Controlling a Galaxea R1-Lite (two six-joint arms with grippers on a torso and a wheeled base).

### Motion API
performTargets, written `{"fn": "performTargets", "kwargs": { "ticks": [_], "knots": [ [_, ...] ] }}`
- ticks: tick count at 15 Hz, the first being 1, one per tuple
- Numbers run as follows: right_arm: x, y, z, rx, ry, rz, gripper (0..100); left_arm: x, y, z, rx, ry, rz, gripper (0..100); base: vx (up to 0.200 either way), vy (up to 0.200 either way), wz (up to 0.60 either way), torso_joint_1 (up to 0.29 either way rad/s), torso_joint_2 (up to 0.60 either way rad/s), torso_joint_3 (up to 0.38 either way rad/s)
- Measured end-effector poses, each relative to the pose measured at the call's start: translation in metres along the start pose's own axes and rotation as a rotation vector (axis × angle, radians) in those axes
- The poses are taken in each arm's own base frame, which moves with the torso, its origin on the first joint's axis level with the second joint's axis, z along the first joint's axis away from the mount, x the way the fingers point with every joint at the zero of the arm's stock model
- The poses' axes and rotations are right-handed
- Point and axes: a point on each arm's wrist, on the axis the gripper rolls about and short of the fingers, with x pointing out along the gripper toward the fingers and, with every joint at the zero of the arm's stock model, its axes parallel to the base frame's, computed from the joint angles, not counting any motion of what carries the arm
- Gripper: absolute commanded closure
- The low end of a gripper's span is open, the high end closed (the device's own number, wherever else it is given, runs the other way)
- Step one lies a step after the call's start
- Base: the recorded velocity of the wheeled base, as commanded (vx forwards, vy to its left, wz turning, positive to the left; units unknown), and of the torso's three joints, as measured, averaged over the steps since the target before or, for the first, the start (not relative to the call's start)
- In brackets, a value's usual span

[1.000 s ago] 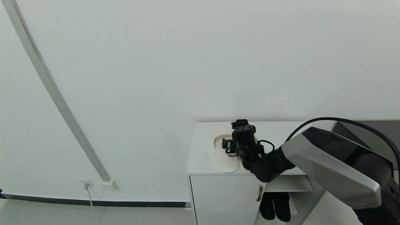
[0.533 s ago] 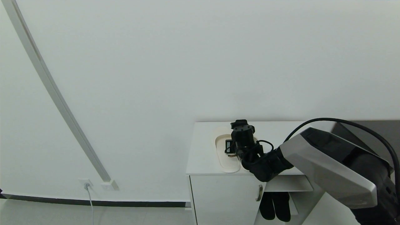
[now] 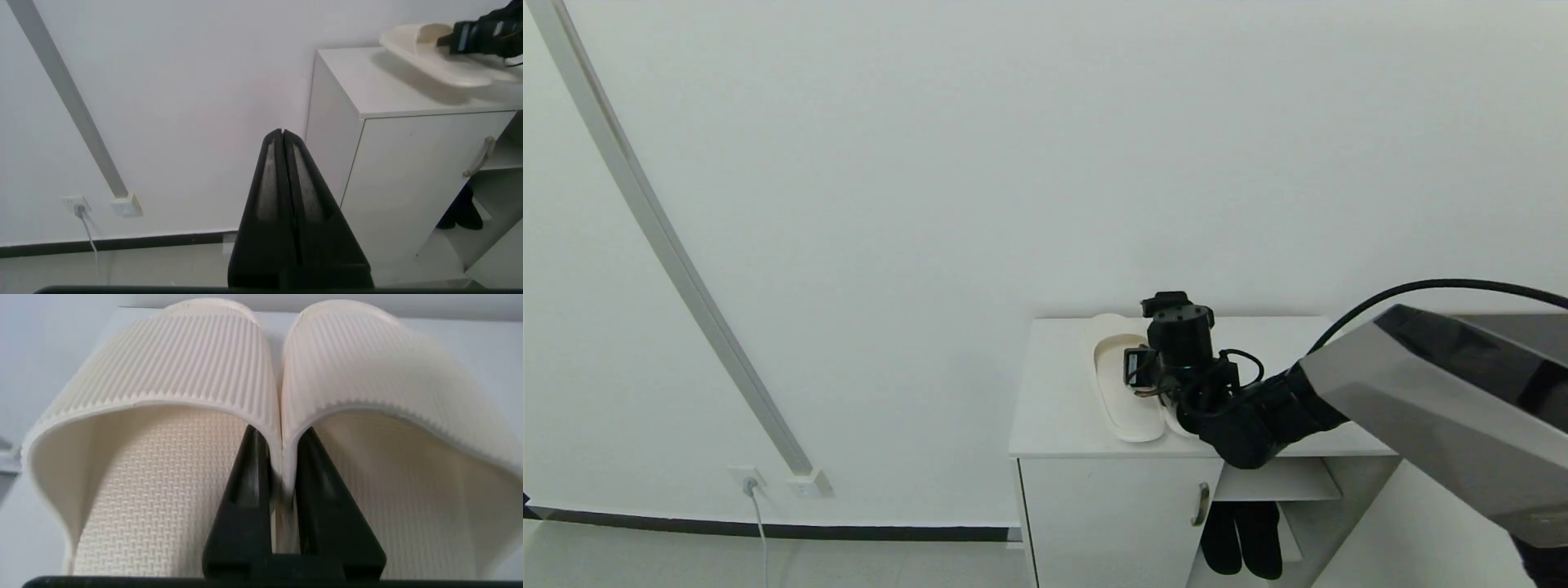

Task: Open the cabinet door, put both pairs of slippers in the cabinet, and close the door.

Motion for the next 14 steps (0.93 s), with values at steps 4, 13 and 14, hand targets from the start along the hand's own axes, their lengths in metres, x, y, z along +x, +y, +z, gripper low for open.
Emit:
{"fn": "performTargets", "kwargs": {
  "ticks": [4, 13, 14],
  "knots": [
    [-0.068, -0.019, 0.020, -0.070, 0.014, 0.199, 100, 0.000, 0.000, 0.000, 0.000, 0.000, 0.000, 100, 0.000, 0.000, 0.00, 0.000, 0.00, 0.000],
    [-0.168, -0.050, 0.032, -0.110, 0.060, 0.635, 100, 0.000, 0.000, 0.000, 0.001, 0.000, 0.000, 100, 0.000, 0.000, 0.00, 0.000, 0.00, 0.000],
    [-0.170, -0.050, 0.033, -0.109, 0.055, 0.636, 100, 0.000, 0.000, 0.000, 0.001, 0.000, 0.000, 100, 0.000, 0.000, 0.00, 0.000, 0.00, 0.000]
  ]
}}
